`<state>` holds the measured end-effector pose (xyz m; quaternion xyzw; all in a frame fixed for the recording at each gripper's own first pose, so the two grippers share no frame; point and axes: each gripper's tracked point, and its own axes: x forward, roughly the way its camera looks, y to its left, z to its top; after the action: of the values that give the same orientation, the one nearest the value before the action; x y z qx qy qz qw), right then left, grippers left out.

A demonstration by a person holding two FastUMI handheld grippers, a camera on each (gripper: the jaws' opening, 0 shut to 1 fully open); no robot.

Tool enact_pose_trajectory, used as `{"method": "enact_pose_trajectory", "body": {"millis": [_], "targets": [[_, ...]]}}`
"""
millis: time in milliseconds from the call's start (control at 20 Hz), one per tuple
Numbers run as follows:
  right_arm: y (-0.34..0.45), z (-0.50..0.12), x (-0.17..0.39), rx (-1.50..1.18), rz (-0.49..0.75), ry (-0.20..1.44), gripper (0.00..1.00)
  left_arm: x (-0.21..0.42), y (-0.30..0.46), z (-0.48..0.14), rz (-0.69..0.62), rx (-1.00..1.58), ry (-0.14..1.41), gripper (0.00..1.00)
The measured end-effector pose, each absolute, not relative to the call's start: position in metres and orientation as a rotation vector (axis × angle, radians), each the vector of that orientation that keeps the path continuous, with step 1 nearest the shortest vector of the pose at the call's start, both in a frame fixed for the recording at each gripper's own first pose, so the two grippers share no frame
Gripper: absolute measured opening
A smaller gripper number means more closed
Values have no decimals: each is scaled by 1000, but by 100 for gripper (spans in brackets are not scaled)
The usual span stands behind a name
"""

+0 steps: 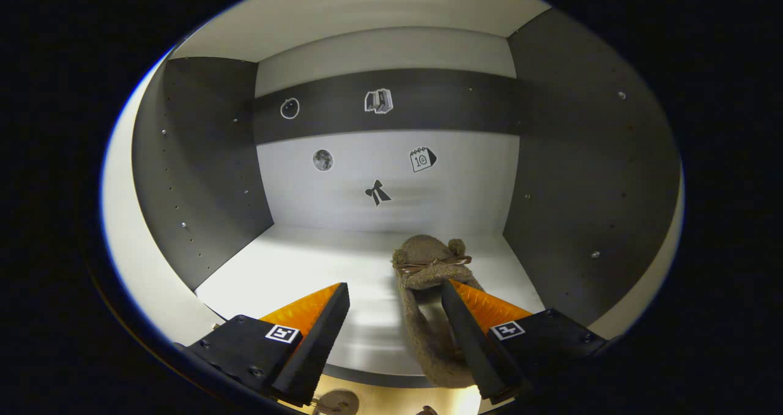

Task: Grab one shoe with the right hand and put it into the shoe cabinet, grab the other shoe with the left hand and put it into the shoe cabinet; then close the right door with the right hand and the left door with the left hand.

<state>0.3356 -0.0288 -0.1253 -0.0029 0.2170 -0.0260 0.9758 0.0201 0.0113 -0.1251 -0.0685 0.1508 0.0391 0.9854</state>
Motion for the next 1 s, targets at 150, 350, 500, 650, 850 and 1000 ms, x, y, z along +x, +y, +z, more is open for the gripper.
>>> {"method": "enact_pose_trajectory", "body": {"millis": [150, 350, 500, 650, 850, 1000], "targets": [[-21, -95, 307, -13, -25, 371, 97, 20, 6, -130, 49, -107, 304, 95], [-16, -79, 251, 6, -1, 294, 97, 22, -5, -144, -30, -78, 299, 95], [-16, -93, 198, 18, -8, 244, 97, 22, -15, -163, -94, -82, 317, 95], [-21, -112, 151, -7, -42, 193, 98, 18, -25, -181, -146, -78, 321, 95], [-24, -142, 102, -34, -73, 174, 98, 16, -33, -224, -165, -70, 380, 95], [-30, -167, 80, -18, -87, 191, 98, 19, -40, -264, -161, -100, 425, 95]]}}
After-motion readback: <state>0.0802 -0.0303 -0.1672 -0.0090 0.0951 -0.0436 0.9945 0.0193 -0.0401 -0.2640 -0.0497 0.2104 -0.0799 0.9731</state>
